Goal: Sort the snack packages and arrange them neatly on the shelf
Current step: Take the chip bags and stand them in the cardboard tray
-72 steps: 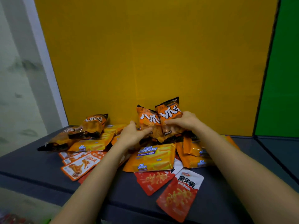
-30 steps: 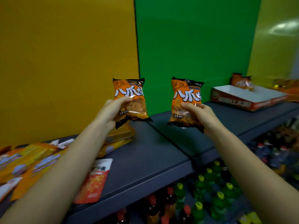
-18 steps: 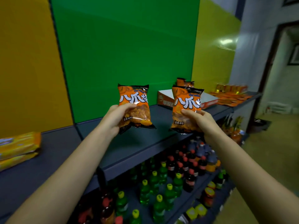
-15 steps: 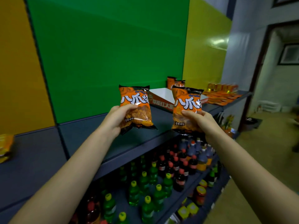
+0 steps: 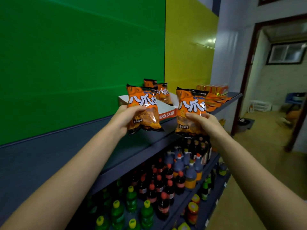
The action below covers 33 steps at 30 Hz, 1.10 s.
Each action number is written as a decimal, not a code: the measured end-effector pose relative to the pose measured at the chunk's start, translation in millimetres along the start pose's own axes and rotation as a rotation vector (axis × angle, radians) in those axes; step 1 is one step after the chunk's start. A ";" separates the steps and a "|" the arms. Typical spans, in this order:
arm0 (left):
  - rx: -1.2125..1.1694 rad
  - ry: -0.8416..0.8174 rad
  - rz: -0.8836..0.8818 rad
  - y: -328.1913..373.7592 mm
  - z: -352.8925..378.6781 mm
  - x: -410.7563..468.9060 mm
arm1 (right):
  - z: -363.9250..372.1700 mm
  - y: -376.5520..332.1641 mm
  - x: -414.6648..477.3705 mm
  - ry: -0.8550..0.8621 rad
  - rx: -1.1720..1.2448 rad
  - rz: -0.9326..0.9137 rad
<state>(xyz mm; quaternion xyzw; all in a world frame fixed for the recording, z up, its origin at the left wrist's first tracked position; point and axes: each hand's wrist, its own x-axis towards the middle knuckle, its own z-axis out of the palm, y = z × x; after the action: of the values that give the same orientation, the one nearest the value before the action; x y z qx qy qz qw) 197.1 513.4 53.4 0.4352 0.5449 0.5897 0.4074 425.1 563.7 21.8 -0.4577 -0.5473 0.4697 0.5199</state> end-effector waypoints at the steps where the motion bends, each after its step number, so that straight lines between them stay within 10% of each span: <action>1: 0.021 0.005 0.007 2.1 5.8 14.1 | -2.2 0.3 13.5 0.005 -0.002 -0.001; 33: 0.051 0.349 0.118 -6.1 179.0 303.1 | -49.5 13.9 403.3 -0.346 0.000 -0.110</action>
<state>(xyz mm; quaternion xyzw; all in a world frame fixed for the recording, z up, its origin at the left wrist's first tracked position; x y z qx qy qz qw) 280.8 854.8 73.2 0.3676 0.5957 0.6650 0.2602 458.5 966.6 65.1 -0.3395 -0.6528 0.5123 0.4429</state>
